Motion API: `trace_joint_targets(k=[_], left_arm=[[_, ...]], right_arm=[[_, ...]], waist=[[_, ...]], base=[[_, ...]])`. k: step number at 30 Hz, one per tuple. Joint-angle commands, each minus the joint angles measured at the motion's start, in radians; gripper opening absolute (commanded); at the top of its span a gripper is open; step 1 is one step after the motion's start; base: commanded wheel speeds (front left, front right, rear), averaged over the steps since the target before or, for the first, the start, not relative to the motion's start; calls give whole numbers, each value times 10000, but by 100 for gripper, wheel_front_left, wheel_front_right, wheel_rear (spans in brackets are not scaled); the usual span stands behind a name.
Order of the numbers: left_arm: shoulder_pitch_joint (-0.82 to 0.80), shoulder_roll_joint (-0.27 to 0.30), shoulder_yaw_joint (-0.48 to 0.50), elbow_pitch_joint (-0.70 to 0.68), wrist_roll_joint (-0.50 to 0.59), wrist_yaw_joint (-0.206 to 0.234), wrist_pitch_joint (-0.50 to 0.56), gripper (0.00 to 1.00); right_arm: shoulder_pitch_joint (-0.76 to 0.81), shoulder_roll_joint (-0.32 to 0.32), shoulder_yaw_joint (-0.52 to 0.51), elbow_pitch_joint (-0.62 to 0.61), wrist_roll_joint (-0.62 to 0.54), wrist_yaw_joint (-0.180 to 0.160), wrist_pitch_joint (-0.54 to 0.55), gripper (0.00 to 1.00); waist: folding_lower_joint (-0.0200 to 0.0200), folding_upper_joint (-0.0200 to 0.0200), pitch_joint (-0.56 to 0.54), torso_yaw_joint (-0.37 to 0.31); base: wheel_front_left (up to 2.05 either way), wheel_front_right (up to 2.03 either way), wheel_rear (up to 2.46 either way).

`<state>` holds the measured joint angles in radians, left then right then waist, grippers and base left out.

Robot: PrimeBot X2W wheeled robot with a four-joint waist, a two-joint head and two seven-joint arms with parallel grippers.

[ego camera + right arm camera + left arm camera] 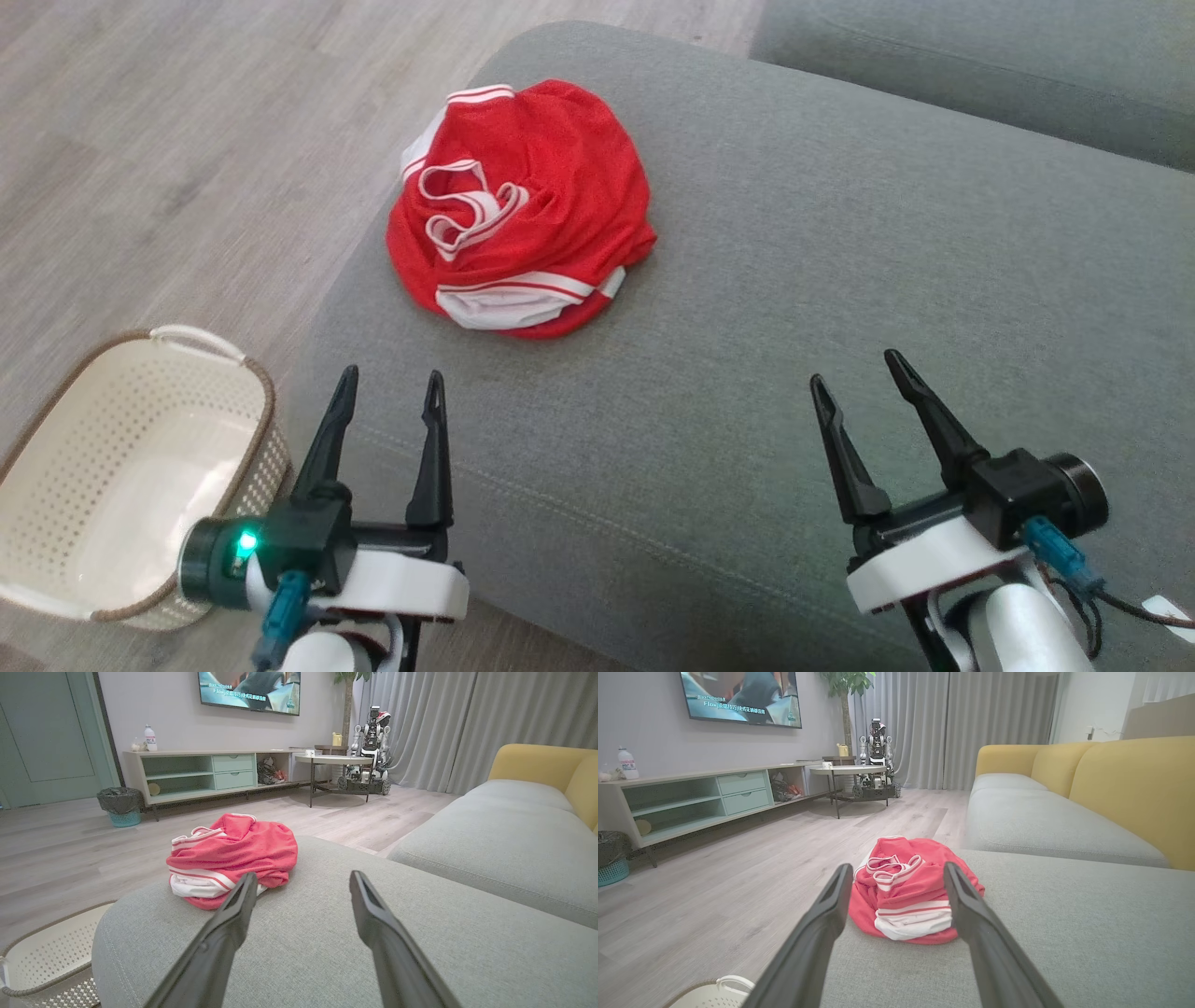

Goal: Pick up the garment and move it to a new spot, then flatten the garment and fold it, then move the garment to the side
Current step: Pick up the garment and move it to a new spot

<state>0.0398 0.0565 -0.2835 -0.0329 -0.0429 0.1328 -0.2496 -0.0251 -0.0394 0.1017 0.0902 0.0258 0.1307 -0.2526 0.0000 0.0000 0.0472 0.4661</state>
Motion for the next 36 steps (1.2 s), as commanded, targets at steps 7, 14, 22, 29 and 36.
trace_joint_targets(k=[7,14,22,29,36], left_arm=[[-302,-61,354,-543,-189,161,-122,100],[-1467,-57,916,-893,-149,-176,-122,100],[-4166,233,1997,313,-607,-1415,-122,100],[-7305,885,2574,4189,-1607,-2405,-35,100],[-9746,1482,2375,7717,-2674,-2609,1764,100]], right_arm=[[-207,-108,263,-326,-148,0,-92,100],[-492,-108,321,-351,-416,0,-92,100],[-951,-121,426,-350,-918,0,-92,100],[-1527,-458,635,-502,-1083,0,-92,100],[-2096,-794,763,-817,-1126,0,-92,100]], waist=[[0,0,155,242],[0,0,793,73],[0,0,1751,-353],[0,0,2729,-1032],[0,0,3686,-1700]], base=[[0,0,0],[0,0,0],[0,0,0],[0,0,0],[0,0,0]])
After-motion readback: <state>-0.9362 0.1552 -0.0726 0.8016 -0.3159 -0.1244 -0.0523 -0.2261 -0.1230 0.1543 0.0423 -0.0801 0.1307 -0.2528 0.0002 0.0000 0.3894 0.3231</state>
